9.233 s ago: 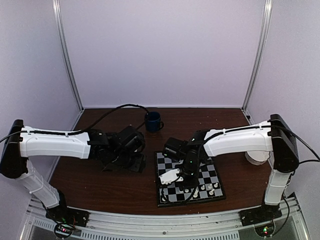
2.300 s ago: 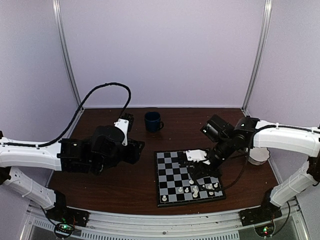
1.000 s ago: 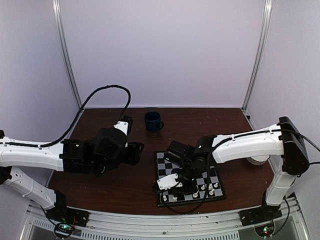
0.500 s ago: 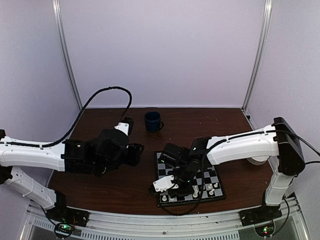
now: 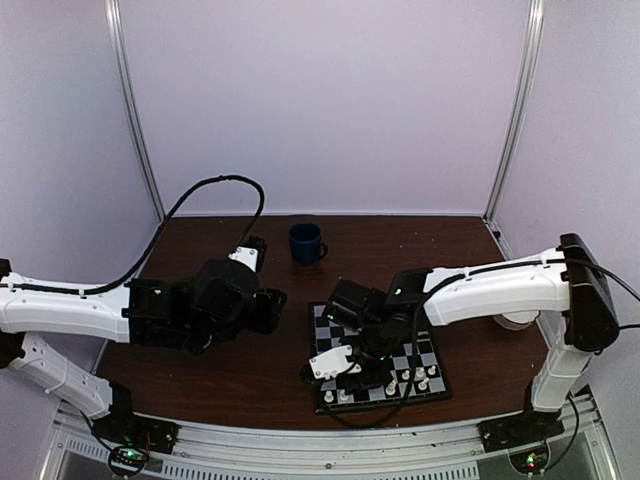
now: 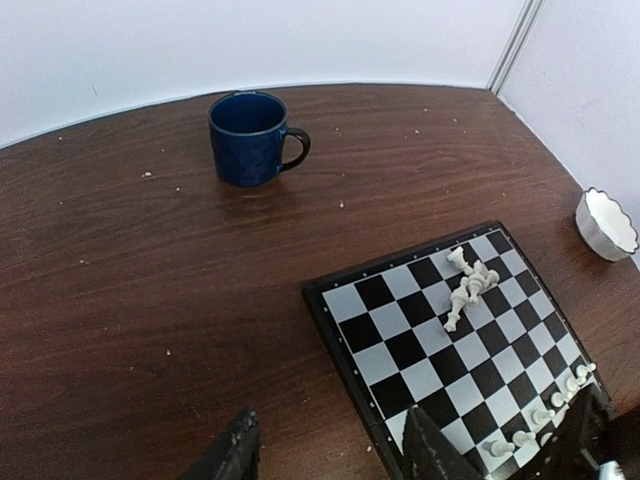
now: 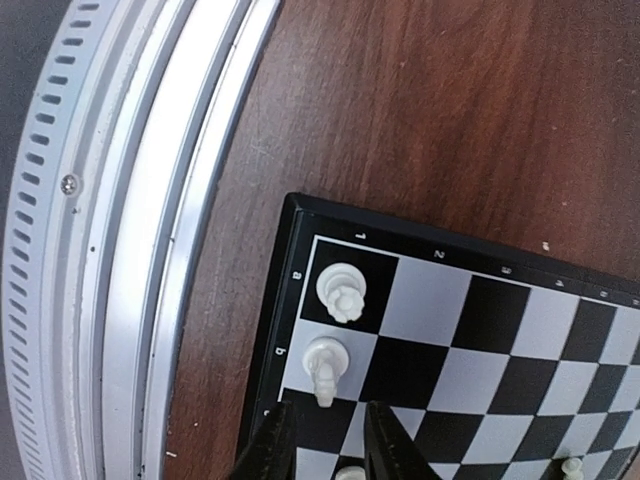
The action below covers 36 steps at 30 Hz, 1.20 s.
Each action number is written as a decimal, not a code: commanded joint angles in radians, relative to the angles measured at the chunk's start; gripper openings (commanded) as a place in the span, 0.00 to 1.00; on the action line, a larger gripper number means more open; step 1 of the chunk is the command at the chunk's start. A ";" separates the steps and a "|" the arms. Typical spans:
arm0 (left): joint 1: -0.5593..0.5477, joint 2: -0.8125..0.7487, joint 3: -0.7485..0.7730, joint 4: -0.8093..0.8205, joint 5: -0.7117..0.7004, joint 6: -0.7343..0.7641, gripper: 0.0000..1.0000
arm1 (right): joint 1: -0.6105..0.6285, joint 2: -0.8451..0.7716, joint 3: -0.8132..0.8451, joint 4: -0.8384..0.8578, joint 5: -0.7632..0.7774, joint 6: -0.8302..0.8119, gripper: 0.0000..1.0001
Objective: Set up the chess pieces on the board
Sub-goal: Place the rook at b2, then pick up the chess pile from the chessboard.
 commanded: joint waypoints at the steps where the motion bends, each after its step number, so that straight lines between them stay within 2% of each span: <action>1: 0.007 0.030 0.057 -0.051 0.001 0.026 0.50 | -0.031 -0.194 0.012 -0.067 0.009 -0.006 0.28; 4: 0.007 0.091 0.126 -0.107 0.033 0.056 0.50 | -0.137 -0.304 -0.030 -0.054 -0.033 -0.001 0.31; 7: 0.009 0.153 0.186 -0.127 0.071 0.077 0.50 | -0.308 -0.362 -0.081 0.016 -0.076 0.034 0.32; 10: 0.030 0.211 0.229 -0.123 0.136 0.082 0.50 | -0.473 -0.338 -0.074 0.028 -0.146 0.084 0.30; 13: 0.067 0.292 0.289 -0.137 0.239 0.073 0.49 | -0.568 -0.283 -0.067 0.027 -0.183 0.116 0.28; 18: 0.110 0.438 0.407 -0.140 0.409 0.115 0.44 | -0.633 -0.200 -0.074 0.036 -0.224 0.153 0.26; 21: 0.130 0.560 0.531 -0.201 0.499 0.136 0.41 | -0.655 -0.190 -0.061 0.017 -0.233 0.165 0.26; 29: 0.133 0.798 0.738 -0.216 0.574 0.161 0.35 | -0.725 -0.257 -0.106 0.027 -0.233 0.166 0.28; 36: 0.151 0.929 0.874 -0.260 0.593 0.162 0.40 | -0.761 -0.283 -0.122 0.036 -0.249 0.166 0.29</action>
